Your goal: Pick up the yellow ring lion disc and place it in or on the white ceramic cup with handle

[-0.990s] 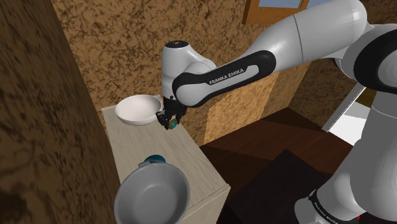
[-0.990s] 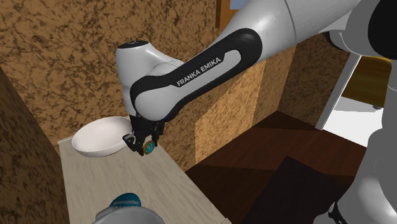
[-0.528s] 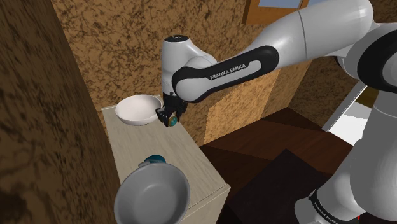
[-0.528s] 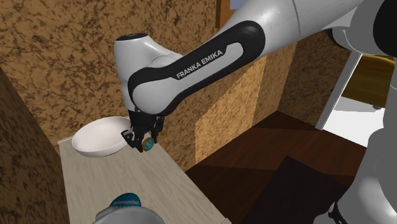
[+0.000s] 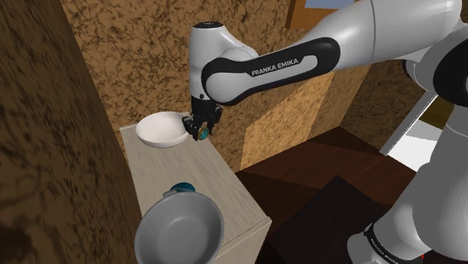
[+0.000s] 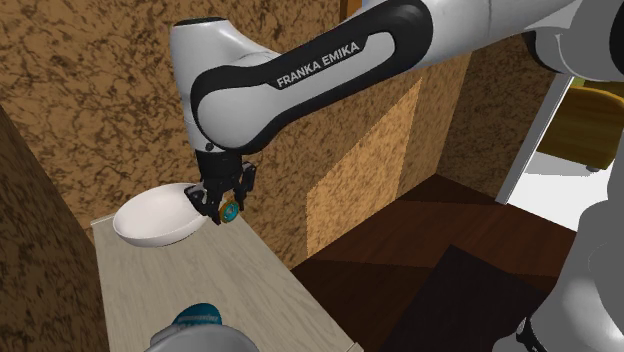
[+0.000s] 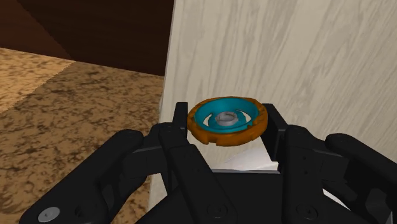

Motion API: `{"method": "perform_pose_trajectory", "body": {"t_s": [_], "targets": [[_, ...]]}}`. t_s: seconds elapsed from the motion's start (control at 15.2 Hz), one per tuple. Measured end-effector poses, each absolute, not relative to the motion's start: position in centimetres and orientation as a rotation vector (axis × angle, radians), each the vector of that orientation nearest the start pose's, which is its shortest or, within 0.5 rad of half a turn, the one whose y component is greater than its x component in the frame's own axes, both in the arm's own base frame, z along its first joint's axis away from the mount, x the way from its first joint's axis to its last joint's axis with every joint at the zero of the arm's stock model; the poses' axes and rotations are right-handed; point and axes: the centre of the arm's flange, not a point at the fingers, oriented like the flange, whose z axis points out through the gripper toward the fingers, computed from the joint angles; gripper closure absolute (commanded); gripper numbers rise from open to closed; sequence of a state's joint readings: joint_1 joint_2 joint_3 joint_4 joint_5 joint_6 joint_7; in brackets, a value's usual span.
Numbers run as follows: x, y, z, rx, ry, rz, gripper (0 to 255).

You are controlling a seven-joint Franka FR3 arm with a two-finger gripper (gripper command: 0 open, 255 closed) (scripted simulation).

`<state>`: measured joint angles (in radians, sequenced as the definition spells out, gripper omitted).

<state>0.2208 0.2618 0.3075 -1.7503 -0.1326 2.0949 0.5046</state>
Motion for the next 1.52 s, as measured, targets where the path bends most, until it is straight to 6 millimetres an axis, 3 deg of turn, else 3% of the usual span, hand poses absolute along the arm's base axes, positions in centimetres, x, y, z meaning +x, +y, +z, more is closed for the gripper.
{"method": "perform_pose_trajectory", "body": {"t_s": [1.12,1.52], "targets": [[56.3,30.4,52.2,-3.123,-0.111,-0.162,255],[51.3,34.6,52.6,-3.122,-0.113,-0.161,255]]}}
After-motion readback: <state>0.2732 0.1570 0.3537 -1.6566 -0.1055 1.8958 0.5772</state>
